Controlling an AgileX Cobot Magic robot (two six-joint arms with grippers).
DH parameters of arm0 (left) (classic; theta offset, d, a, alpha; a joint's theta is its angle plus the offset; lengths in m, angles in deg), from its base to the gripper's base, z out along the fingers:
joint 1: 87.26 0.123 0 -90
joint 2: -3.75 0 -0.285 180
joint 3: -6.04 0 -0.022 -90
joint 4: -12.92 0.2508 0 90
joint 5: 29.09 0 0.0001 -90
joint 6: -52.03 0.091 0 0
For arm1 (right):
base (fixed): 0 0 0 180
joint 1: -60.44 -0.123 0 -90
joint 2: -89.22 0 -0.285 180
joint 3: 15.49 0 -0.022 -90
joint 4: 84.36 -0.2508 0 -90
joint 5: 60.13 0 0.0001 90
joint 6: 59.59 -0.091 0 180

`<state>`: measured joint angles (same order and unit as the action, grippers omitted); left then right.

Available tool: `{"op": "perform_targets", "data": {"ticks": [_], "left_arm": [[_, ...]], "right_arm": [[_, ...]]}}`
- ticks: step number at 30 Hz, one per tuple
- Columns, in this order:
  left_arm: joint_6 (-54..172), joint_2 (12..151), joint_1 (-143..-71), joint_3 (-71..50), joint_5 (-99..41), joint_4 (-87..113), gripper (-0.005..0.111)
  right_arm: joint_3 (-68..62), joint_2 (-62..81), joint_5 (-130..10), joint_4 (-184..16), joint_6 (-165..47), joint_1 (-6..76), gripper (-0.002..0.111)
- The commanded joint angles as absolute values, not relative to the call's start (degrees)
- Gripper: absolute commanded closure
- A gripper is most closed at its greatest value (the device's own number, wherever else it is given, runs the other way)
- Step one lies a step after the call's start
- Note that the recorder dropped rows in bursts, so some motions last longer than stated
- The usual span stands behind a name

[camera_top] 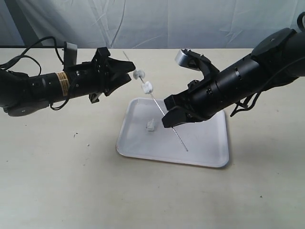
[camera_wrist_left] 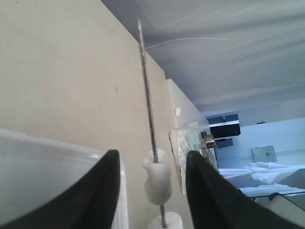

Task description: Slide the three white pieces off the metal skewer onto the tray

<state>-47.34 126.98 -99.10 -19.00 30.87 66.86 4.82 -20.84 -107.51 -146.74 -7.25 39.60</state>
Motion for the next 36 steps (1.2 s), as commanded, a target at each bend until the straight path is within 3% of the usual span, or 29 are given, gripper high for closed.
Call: {"op": "perform_targets", "data": {"ticks": [1,10,16,26,32,36], "left_arm": [[-46.9,126.5,-98.8,-19.0,33.2,66.4,0.065],[-46.9,126.5,-98.8,-19.0,33.8,66.9,0.065],[-46.8,126.5,-98.8,-19.0,33.9,67.8,0.083],[-46.7,126.5,-98.8,-19.0,36.5,68.0,0.086],[-45.2,126.5,-98.8,-19.0,36.4,67.8,0.105],[-44.9,126.5,-98.8,-19.0,36.4,67.8,0.107]], "right_arm": [[4.3,-20.4,-108.3,-147.6,-7.2,39.8,0.109],[4.3,-20.4,-108.3,-150.2,-6.0,39.8,0.109],[4.3,-20.4,-108.3,-150.6,-5.3,39.8,0.109],[4.3,-20.4,-108.7,-151.0,-5.2,39.8,0.109],[4.3,-20.4,-109.3,-151.0,-5.2,39.8,0.109],[4.3,-20.4,-109.3,-151.0,-5.2,39.8,0.109]]}}
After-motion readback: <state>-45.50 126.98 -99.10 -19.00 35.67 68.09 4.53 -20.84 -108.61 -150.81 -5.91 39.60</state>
